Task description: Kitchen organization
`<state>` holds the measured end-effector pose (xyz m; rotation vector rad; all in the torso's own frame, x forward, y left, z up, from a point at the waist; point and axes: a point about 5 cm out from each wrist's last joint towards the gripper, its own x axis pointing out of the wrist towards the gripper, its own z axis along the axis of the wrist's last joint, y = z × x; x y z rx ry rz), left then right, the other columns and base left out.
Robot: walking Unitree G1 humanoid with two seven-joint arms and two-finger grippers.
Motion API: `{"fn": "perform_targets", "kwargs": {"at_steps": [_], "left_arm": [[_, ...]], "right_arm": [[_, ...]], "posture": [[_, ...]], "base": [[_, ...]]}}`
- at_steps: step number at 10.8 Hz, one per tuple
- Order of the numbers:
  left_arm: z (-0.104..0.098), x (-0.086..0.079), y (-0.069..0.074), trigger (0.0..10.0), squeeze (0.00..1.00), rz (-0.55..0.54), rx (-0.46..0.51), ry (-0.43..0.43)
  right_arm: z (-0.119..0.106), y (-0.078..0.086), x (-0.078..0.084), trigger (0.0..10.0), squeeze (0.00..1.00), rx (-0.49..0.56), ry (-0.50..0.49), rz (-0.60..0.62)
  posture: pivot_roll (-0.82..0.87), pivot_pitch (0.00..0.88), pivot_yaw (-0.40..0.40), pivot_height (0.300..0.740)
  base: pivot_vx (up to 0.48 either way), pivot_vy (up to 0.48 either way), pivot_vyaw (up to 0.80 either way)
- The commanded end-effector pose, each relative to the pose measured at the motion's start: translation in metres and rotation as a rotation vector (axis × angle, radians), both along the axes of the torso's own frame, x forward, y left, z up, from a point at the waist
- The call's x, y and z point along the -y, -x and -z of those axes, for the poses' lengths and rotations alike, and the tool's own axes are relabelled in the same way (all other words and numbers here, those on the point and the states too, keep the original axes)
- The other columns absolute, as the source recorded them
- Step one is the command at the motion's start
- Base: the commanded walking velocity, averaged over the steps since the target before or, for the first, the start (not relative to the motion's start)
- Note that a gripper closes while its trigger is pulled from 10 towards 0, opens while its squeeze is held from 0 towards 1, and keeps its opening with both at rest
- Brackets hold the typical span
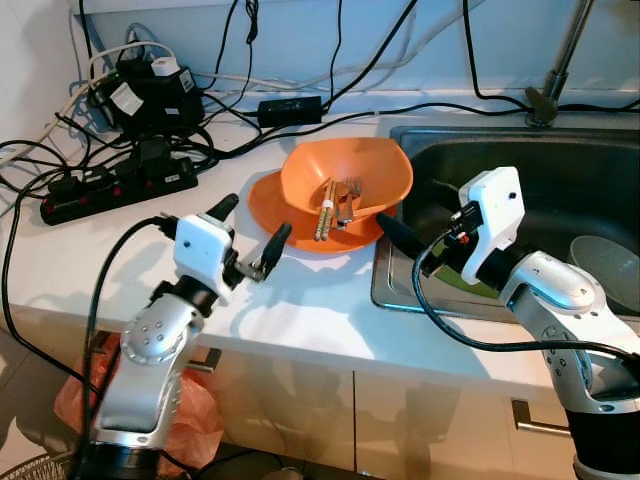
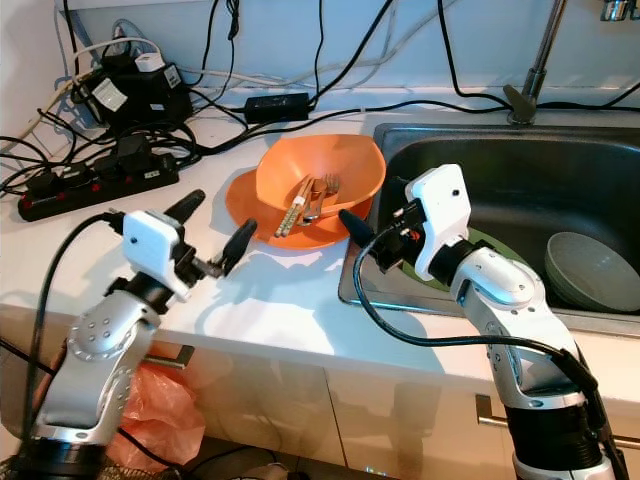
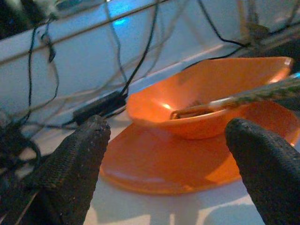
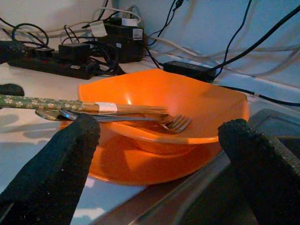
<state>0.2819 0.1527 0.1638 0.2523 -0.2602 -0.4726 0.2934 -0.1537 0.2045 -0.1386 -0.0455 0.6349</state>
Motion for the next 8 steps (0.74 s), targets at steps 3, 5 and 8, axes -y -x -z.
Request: {"fn": "perform_targets", "kwargs": {"at_steps": [3,5,8], "left_arm": [[0.003,0.004,-0.003,10.0,0.0,0.056,0.021,-0.096],[0.001,0.016,-0.01,10.0,0.0,0.105,0.06,-0.135],[-0.007,0.029,-0.017,10.0,0.0,0.16,0.117,-0.167]], "right_arm": [[-0.003,0.0,-0.004,10.0,0.0,0.011,-0.012,-0.008],[-0.001,0.0,-0.006,10.0,0.0,0.008,-0.013,-0.01],[0.0,0.0,-0.005,10.0,0.0,0.007,-0.017,0.006]], "posture": [[0.08,0.017,0.134,0.74],[0.08,0.018,0.138,0.74],[0.07,0.022,0.149,0.74]], "base": [[0.0,0.0,0.0],[0.0,0.0,0.0],[0.0,0.0,0.0]]}}
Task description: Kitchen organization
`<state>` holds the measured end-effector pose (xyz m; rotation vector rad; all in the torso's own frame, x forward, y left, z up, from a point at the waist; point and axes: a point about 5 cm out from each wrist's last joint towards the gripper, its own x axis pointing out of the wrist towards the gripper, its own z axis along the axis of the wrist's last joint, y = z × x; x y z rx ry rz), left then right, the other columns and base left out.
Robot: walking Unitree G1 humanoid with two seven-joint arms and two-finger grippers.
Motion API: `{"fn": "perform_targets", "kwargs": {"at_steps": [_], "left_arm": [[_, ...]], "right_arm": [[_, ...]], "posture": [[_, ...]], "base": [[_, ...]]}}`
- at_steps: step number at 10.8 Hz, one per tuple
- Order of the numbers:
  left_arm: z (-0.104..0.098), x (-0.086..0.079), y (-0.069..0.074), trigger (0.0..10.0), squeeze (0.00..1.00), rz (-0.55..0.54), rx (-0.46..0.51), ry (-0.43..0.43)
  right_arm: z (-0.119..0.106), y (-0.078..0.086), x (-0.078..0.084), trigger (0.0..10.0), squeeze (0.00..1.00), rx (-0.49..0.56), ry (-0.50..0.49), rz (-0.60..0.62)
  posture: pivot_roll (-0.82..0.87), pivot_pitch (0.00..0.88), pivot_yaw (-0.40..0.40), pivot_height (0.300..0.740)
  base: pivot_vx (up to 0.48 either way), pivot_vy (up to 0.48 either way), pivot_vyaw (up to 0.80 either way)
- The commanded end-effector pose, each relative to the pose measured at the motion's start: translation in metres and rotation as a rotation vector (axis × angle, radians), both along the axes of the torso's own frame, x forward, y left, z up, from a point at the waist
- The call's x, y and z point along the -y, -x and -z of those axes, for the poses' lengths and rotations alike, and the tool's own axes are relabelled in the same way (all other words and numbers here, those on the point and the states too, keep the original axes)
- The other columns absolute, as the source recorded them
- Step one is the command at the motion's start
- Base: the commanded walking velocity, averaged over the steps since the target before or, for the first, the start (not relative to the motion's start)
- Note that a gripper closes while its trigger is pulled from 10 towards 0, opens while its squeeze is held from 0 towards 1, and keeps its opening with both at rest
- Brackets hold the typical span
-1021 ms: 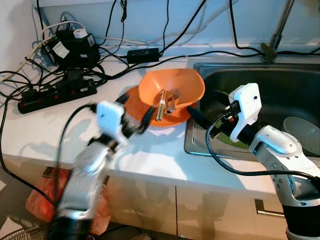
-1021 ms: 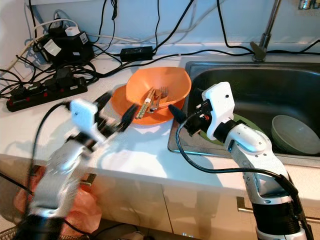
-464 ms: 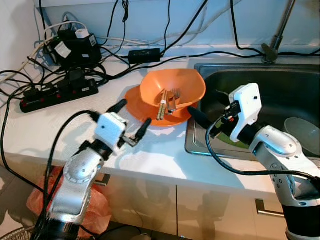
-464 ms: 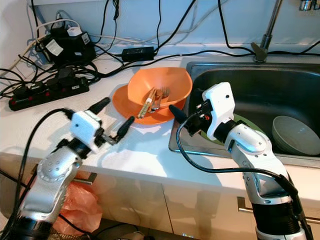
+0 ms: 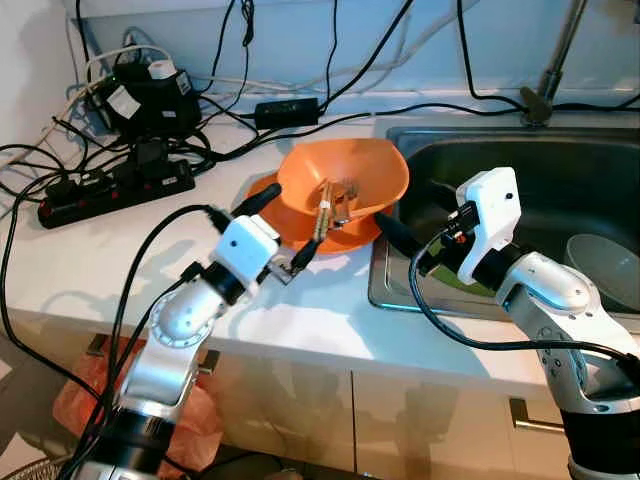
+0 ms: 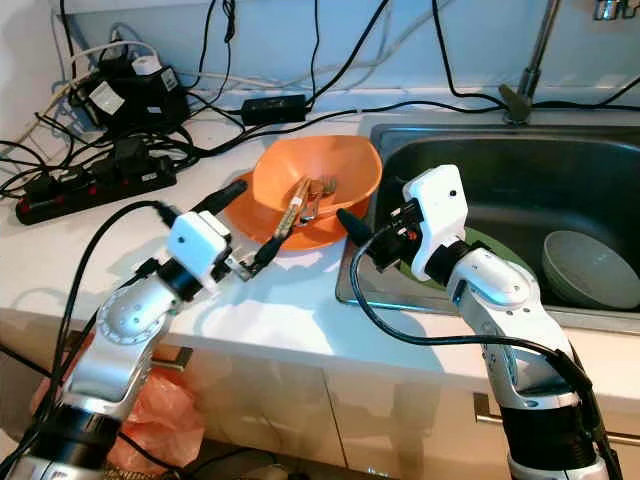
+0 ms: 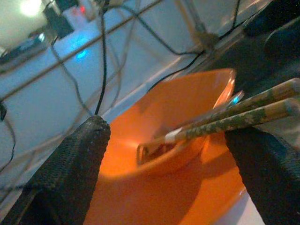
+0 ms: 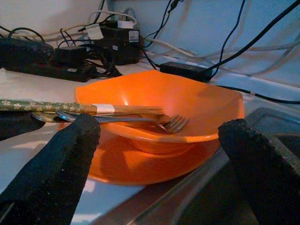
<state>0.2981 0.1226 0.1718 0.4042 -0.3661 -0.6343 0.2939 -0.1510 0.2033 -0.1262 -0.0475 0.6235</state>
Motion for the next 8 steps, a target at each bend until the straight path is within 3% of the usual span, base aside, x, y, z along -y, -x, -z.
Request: {"fn": "perform_targets", "kwargs": {"at_steps": [1,3,4,5,6,7,8], "left_arm": [[0.0,0.002,-0.001,10.0,0.0,0.019,0.006,-0.029],[0.001,0.007,-0.001,10.0,0.0,0.077,0.027,-0.049],[0.0,0.008,-0.001,3.1,0.0,0.105,0.029,-0.045],[0.0,0.009,0.0,3.1,0.0,0.114,0.03,-0.043],[-0.001,0.012,-0.001,0.0,0.0,0.13,0.033,-0.044],[-0.001,0.013,-0.001,0.6,0.0,0.132,0.034,-0.045],[-0.001,0.014,-0.001,0.5,0.0,0.138,0.038,-0.047]], "right_arm": [[-0.001,0.001,-0.002,10.0,0.0,0.007,-0.004,-0.003],[-0.001,0.004,0.003,10.0,0.0,0.001,0.01,-0.005],[-0.002,0.003,0.006,10.0,0.0,0.002,0.016,0.006],[-0.002,0.003,0.007,10.0,0.0,0.002,0.016,0.009],[-0.002,0.003,0.006,10.0,0.0,0.001,0.015,0.009],[-0.001,0.003,0.006,10.0,0.0,0.0,0.014,0.009],[-0.001,0.003,0.005,10.0,0.0,-0.003,0.012,0.011]], "posture": [[0.07,0.023,0.15,0.74],[0.06,0.028,0.152,0.74],[0.06,0.029,0.152,0.74],[0.06,0.03,0.152,0.74],[0.06,0.032,0.154,0.74],[0.06,0.032,0.155,0.74],[0.06,0.034,0.156,0.74]], "base": [[0.0,0.0,0.0],[0.0,0.0,0.0],[0.0,0.0,0.0],[0.0,0.0,0.0],[0.0,0.0,0.0],[0.0,0.0,0.0],[0.0,0.0,0.0]]}}
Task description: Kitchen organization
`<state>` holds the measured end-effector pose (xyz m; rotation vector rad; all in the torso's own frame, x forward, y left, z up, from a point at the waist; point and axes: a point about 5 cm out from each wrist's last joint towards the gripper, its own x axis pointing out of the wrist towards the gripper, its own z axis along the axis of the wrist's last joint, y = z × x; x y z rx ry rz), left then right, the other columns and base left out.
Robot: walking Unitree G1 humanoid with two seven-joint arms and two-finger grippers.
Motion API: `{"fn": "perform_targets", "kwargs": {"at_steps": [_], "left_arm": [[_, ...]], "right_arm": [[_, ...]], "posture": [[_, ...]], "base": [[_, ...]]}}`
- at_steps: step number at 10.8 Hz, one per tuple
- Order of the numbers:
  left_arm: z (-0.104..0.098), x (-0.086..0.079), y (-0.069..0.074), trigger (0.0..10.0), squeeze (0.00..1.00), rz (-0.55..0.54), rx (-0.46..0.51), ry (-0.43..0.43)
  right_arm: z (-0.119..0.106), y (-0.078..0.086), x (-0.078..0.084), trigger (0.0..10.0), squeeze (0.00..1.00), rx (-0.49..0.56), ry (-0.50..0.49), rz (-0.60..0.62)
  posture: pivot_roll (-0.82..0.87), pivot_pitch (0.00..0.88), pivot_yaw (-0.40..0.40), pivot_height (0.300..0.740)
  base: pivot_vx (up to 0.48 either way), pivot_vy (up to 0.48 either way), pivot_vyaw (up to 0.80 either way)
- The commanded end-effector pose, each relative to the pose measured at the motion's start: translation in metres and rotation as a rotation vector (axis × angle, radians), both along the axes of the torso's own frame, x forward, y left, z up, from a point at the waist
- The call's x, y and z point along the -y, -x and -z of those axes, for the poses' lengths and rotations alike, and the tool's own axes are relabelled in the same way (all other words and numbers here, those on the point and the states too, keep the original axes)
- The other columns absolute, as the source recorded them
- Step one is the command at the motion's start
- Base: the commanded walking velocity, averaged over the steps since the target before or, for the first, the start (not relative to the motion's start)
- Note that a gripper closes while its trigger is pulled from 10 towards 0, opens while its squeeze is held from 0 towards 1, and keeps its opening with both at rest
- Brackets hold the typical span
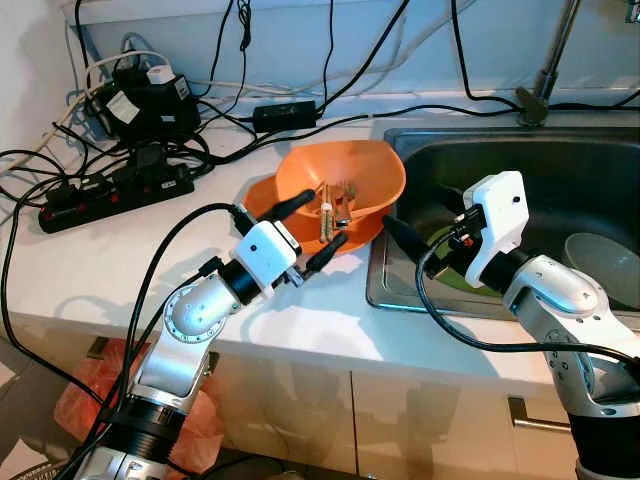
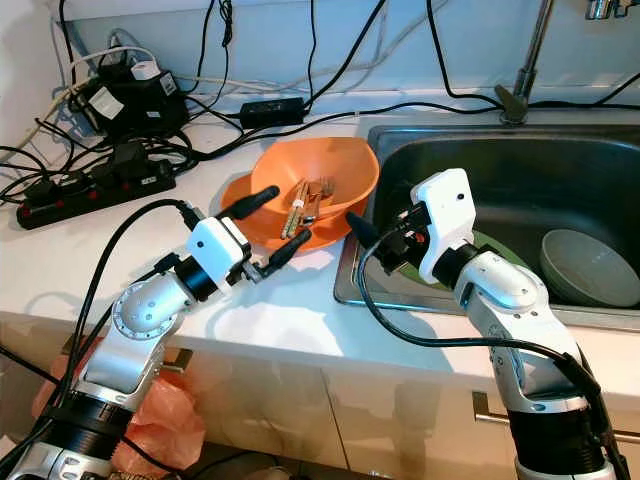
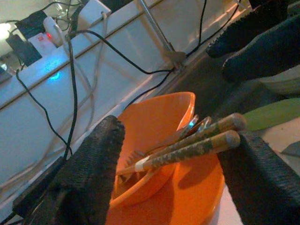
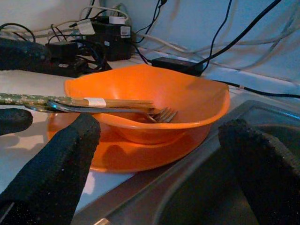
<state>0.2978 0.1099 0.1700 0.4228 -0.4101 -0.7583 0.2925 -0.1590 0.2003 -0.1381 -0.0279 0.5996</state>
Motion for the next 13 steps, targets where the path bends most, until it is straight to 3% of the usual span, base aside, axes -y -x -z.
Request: {"fn": "perform_targets", "kwargs": {"at_steps": [1,9,13], "left_arm": [[-0.003,0.002,-0.001,0.0,0.0,0.021,0.02,-0.021],[-0.014,-0.01,0.009,0.2,0.0,-0.01,0.066,-0.007],[-0.008,-0.013,0.01,0.0,0.0,-0.027,0.03,0.009]], "right_arm": [[-0.003,0.002,-0.003,10.0,0.0,0.009,-0.005,-0.012],[-0.001,-0.002,-0.003,10.0,0.0,0.009,0.002,-0.01],[-0.002,-0.004,-0.003,10.0,0.0,0.013,0.005,-0.007]], "posture": [[0.06,0.034,0.156,0.74],[0.07,0.023,0.148,0.74],[0.08,0.018,0.145,0.74]], "base": [[0.0,0.0,0.0],[0.0,0.0,0.0],[0.0,0.0,0.0]]}}
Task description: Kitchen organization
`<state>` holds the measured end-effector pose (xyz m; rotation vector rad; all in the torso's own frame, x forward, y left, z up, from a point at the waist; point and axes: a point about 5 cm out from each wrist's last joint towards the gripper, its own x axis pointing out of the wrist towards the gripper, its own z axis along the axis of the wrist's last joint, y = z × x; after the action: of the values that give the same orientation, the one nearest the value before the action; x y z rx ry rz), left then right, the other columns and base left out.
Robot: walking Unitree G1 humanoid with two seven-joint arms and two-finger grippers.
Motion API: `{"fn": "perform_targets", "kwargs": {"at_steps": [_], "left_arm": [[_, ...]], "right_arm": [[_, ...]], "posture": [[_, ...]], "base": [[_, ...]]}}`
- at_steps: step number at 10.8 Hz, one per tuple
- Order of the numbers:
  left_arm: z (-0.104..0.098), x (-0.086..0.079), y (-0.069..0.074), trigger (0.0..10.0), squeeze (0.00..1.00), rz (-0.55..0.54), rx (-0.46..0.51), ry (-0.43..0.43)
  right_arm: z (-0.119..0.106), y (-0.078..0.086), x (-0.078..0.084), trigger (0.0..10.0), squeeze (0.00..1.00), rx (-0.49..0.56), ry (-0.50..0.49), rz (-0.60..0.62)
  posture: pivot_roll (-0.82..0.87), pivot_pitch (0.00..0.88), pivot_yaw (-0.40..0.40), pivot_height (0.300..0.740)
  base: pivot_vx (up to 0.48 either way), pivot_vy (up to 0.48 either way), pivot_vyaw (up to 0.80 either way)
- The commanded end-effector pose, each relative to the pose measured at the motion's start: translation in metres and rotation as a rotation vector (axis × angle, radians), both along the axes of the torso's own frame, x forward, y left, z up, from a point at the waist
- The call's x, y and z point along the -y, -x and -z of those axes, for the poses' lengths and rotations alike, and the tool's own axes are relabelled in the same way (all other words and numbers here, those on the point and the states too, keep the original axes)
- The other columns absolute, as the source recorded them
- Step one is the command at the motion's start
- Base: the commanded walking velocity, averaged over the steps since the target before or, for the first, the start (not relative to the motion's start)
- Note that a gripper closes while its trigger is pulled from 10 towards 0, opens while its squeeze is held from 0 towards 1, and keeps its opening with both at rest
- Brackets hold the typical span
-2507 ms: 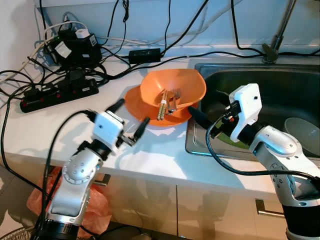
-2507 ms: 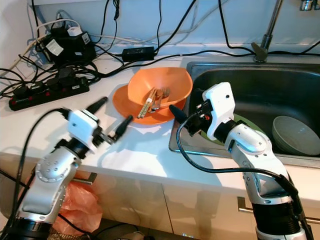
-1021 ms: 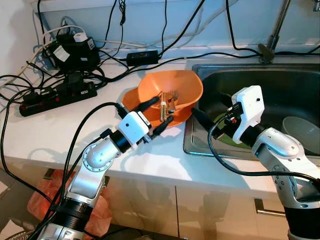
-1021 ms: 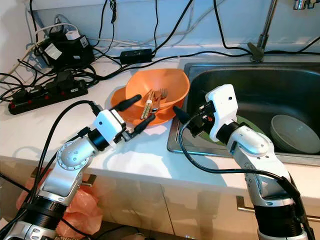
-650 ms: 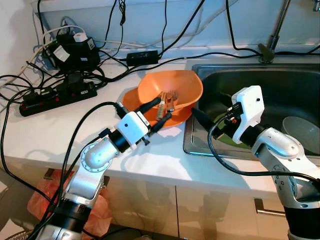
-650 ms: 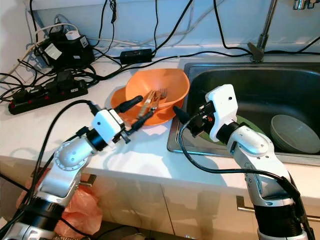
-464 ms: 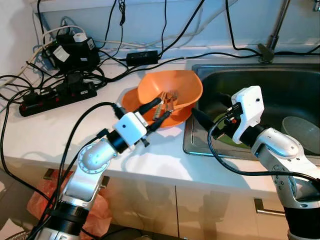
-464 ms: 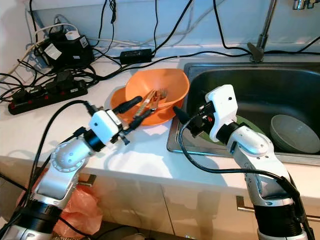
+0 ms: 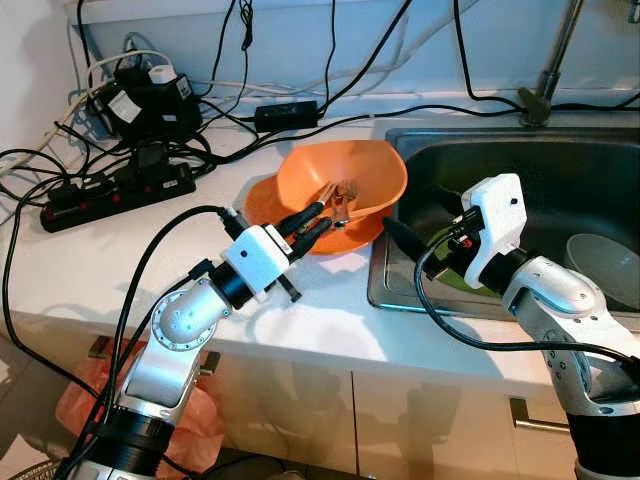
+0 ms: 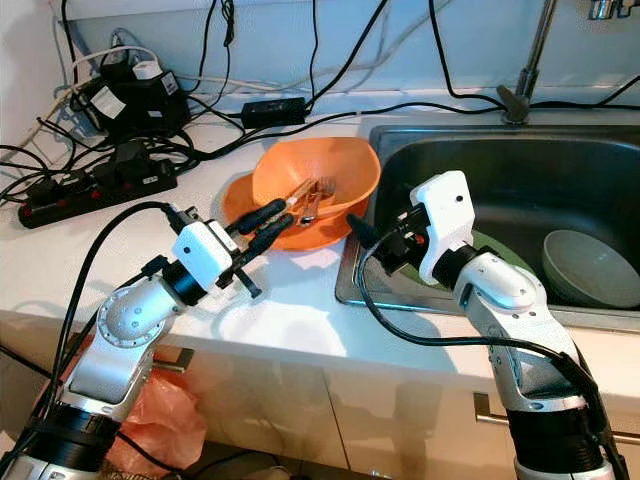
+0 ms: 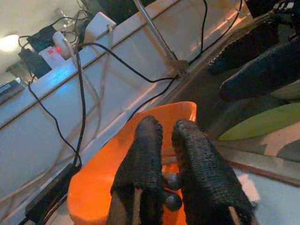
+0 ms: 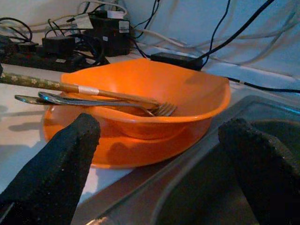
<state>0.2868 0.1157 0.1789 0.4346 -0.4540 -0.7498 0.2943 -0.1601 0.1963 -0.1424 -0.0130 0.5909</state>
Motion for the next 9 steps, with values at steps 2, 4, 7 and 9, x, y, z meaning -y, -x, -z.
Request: {"fn": "perform_targets", "kwargs": {"at_steps": [2,4,7,9], "left_arm": [[0.002,-0.007,-0.002,0.0,0.0,-0.035,-0.016,0.002],[-0.006,-0.008,-0.004,0.0,0.0,-0.05,0.017,0.011],[-0.026,-0.018,-0.006,0.0,0.0,-0.133,0.12,0.011],[-0.042,-0.028,-0.005,0.0,0.0,-0.187,0.248,-0.02]], "right_arm": [[-0.005,-0.002,-0.004,10.0,0.0,0.026,-0.005,-0.013],[-0.005,-0.002,-0.005,10.0,0.0,0.025,-0.006,-0.009],[-0.005,-0.003,-0.004,10.0,0.0,0.027,-0.009,-0.003],[-0.005,-0.004,-0.004,10.0,0.0,0.032,-0.013,0.008]], "posture": [[0.08,0.021,0.147,0.74],[0.08,0.022,0.149,0.74],[0.08,0.026,0.144,0.74],[0.09,0.026,0.143,0.74]], "base": [[0.0,0.0,0.0],[0.0,0.0,0.0],[0.0,0.0,0.0],[0.0,0.0,0.0]]}}
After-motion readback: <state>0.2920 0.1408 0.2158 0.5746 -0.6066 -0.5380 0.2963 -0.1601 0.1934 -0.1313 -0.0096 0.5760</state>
